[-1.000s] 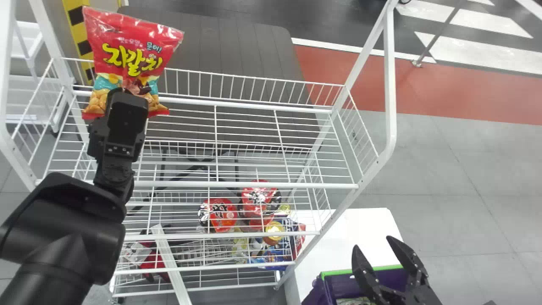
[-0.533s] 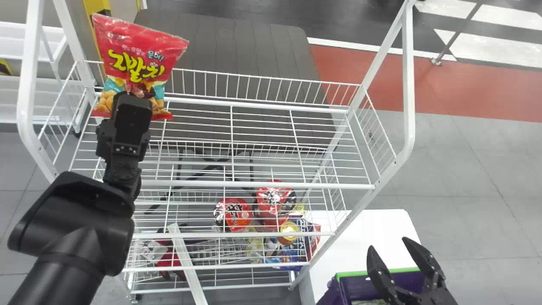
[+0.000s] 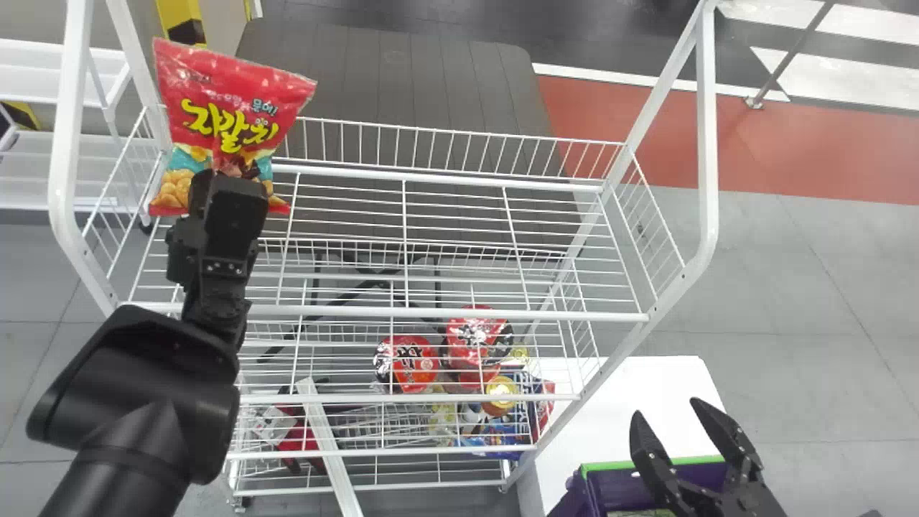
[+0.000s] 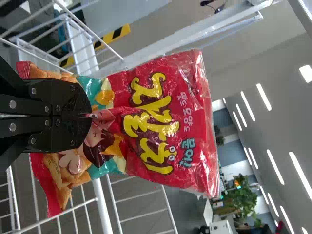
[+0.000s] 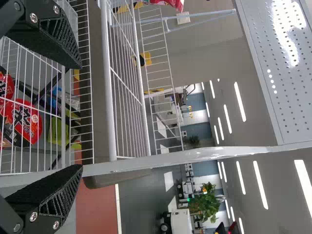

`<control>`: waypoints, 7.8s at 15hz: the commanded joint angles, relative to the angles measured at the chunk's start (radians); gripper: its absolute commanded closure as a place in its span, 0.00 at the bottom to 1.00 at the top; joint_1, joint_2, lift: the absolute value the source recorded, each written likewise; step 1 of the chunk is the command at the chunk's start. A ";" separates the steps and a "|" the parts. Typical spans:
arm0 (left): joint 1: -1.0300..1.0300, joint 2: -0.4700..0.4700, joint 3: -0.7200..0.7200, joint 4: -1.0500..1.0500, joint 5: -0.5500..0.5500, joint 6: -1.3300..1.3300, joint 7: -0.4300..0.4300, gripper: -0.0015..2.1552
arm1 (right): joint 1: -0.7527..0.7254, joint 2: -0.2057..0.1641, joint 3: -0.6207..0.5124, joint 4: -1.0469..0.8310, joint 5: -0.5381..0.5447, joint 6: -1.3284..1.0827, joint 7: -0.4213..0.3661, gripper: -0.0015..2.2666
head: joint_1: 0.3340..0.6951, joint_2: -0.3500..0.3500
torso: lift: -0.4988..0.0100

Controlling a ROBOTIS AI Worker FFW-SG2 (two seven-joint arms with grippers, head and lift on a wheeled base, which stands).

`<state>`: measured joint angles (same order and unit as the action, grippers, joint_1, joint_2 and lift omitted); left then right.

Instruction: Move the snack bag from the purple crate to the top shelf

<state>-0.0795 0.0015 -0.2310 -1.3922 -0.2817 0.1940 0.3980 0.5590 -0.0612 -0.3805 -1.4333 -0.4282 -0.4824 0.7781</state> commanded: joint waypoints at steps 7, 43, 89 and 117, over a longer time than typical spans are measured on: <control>-0.026 -0.004 0.022 0.025 0.001 0.020 0.028 0.99 | -0.019 -0.005 0.014 0.019 -0.001 -0.003 0.003 0.04 | 1.00 0.27 | 0.98; 0.423 -0.004 -0.021 -0.604 0.004 0.247 0.058 0.20 | -0.031 -0.008 0.012 0.042 0.005 0.018 0.012 0.04 | 1.00 0.19 | 0.98; 0.541 -0.004 0.575 -0.412 0.366 -0.311 -0.496 0.20 | 0.157 0.062 0.430 -0.552 0.407 0.218 -0.465 0.04 | 1.00 1.00 | 0.98; 0.570 -0.004 0.573 -0.430 0.377 -0.308 -0.493 0.15 | 0.183 0.062 0.391 -0.546 0.390 0.144 -0.458 0.04 | 1.00 1.00 | 0.98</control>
<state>0.4945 0.0015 0.3420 -1.8253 0.0950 -0.1146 -0.0950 0.7461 0.0000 0.0104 -1.9853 -0.0383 -0.3310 0.3207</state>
